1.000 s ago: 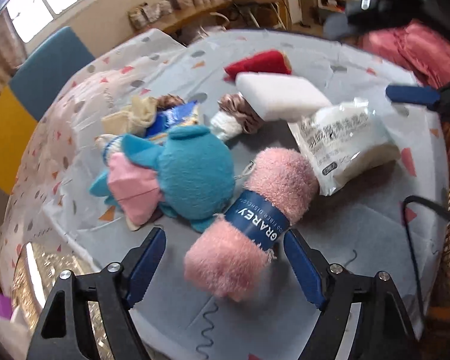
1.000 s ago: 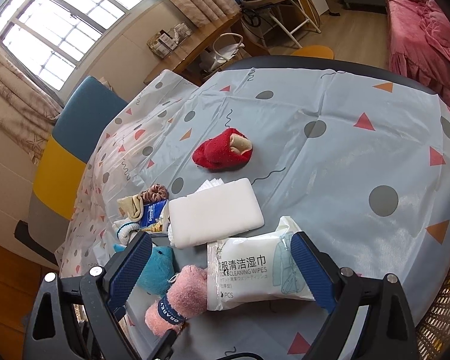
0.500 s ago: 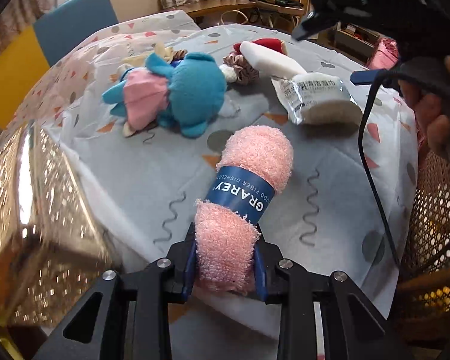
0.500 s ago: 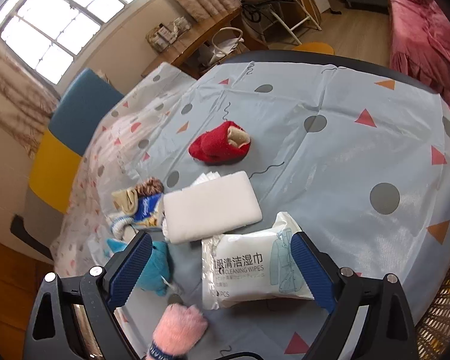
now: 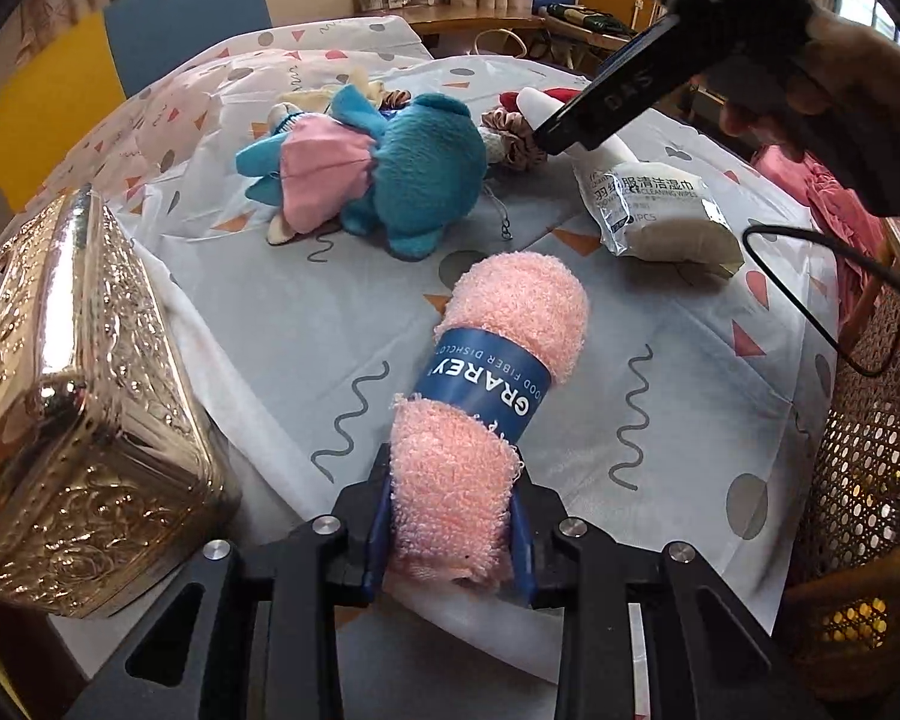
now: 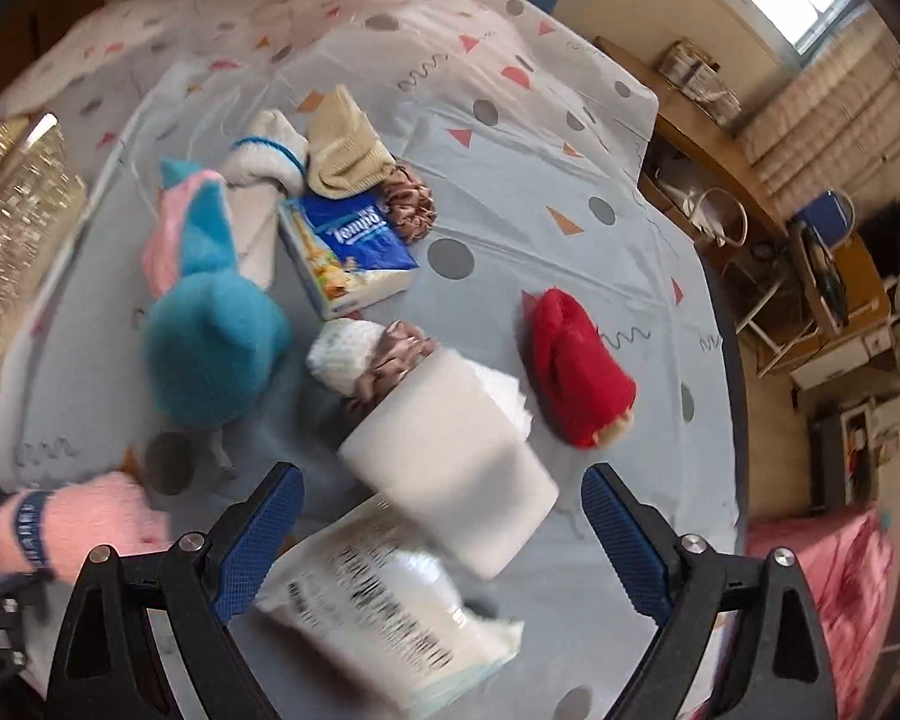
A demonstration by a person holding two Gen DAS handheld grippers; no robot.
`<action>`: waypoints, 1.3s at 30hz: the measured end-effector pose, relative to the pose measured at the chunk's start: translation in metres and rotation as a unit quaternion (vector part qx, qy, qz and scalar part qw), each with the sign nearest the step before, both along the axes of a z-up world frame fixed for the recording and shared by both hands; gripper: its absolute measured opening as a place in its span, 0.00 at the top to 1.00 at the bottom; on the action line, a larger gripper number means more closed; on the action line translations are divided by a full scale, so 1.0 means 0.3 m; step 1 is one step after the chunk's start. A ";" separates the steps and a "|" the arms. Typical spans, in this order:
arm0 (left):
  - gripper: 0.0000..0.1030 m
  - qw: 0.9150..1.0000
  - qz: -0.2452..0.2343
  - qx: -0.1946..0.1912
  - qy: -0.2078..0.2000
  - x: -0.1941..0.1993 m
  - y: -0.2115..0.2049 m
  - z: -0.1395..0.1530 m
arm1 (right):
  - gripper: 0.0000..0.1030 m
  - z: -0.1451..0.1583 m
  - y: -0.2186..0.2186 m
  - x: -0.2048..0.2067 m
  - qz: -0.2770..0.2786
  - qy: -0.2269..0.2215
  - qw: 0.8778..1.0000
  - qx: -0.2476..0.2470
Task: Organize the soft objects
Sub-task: 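Grasp the white sponge with the right gripper while the left gripper lifts the towel roll, then lower the pink towel roll into the gold tray and open the left gripper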
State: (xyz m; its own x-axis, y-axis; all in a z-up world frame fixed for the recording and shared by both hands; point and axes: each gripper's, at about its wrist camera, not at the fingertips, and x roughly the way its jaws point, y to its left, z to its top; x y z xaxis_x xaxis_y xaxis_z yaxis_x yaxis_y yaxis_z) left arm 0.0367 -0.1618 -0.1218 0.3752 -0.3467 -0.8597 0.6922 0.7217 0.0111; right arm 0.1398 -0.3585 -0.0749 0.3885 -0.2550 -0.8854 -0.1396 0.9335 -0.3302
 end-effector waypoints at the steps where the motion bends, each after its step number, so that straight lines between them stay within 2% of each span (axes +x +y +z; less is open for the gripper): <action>1: 0.68 1.000 0.002 -0.002 0.001 -0.002 0.002 0.000 | 0.07 -0.010 -0.013 0.018 0.002 0.006 1.000 0.004; 3: 0.68 1.000 0.006 -0.006 0.001 -0.006 0.007 0.003 | 0.10 -0.032 -0.036 0.036 0.001 0.016 1.000 0.022; 4: 0.69 1.000 0.007 -0.007 -0.001 -0.007 0.009 0.004 | 0.17 -0.043 -0.040 0.044 0.002 0.019 0.999 0.033; 5: 0.69 1.000 0.009 -0.009 -0.002 -0.008 0.012 0.007 | 0.41 -0.052 -0.048 0.048 0.000 0.021 0.999 0.044; 6: 0.69 1.000 0.012 -0.012 -0.002 -0.009 0.015 0.009 | 0.45 -0.054 -0.055 0.045 -0.007 0.015 0.999 0.047; 7: 0.70 1.000 0.015 -0.015 -0.002 -0.010 0.019 0.012 | 0.55 -0.044 -0.059 0.040 -0.010 0.002 0.999 0.053; 9: 0.71 0.999 0.019 -0.025 -0.002 -0.014 0.027 0.030 | 0.67 -0.013 -0.068 0.027 -0.018 -0.022 0.997 0.068; 14: 0.71 0.997 0.031 -0.074 -0.011 -0.009 0.064 0.146 | 0.76 0.074 -0.059 0.009 -0.022 -0.072 0.991 0.111; 19: 0.71 0.988 0.056 -0.139 -0.029 0.026 0.125 0.312 | 0.77 0.180 0.004 -0.037 -0.021 -0.123 0.982 0.145; 25: 0.71 0.976 0.117 -0.176 -0.048 0.161 0.224 0.473 | 0.77 0.245 0.140 -0.102 -0.008 -0.174 0.961 0.216; 27: 0.71 0.968 0.148 -0.195 -0.049 0.215 0.289 0.519 | 0.77 0.235 0.186 -0.120 0.000 -0.180 0.954 0.240; 28: 0.70 0.961 0.174 -0.207 -0.052 0.251 0.343 0.551 | 0.77 0.227 0.212 -0.133 0.008 -0.181 0.952 0.248; 30: 0.71 0.951 0.215 -0.209 -0.068 0.295 0.436 0.586 | 0.77 0.198 0.241 -0.144 0.014 -0.179 0.948 0.263; 33: 0.70 0.929 0.291 -0.214 -0.086 0.338 0.625 0.616 | 0.77 0.169 0.263 -0.160 0.018 -0.188 0.947 0.259; 34: 0.70 0.924 0.307 -0.210 -0.091 0.345 0.669 0.613 | 0.77 0.165 0.260 -0.163 0.016 -0.192 0.948 0.254; 36: 0.70 0.909 0.352 -0.199 -0.101 0.334 0.808 0.588 | 0.77 0.169 0.244 -0.169 0.010 -0.204 0.946 0.253; 37: 0.70 0.903 0.368 -0.197 -0.100 0.326 0.855 0.567 | 0.77 0.171 0.238 -0.171 0.007 -0.208 0.944 0.256; 38: 0.70 0.894 0.396 -0.188 -0.095 0.319 0.929 0.533 | 0.77 0.173 0.232 -0.170 0.008 -0.210 0.943 0.259; 39: 0.70 0.889 0.412 -0.180 -0.091 0.315 0.967 0.500 | 0.77 0.173 0.235 -0.170 0.008 -0.211 0.943 0.257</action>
State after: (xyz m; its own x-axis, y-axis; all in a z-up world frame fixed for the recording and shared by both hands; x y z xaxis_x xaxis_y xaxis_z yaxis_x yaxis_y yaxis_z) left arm 0.1312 0.1283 0.0282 0.7508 -0.1298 -0.6476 -0.0618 0.9624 -0.2645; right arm 0.0887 -0.2880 -0.0230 0.7341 0.1747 -0.6561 -0.1129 0.9843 0.1358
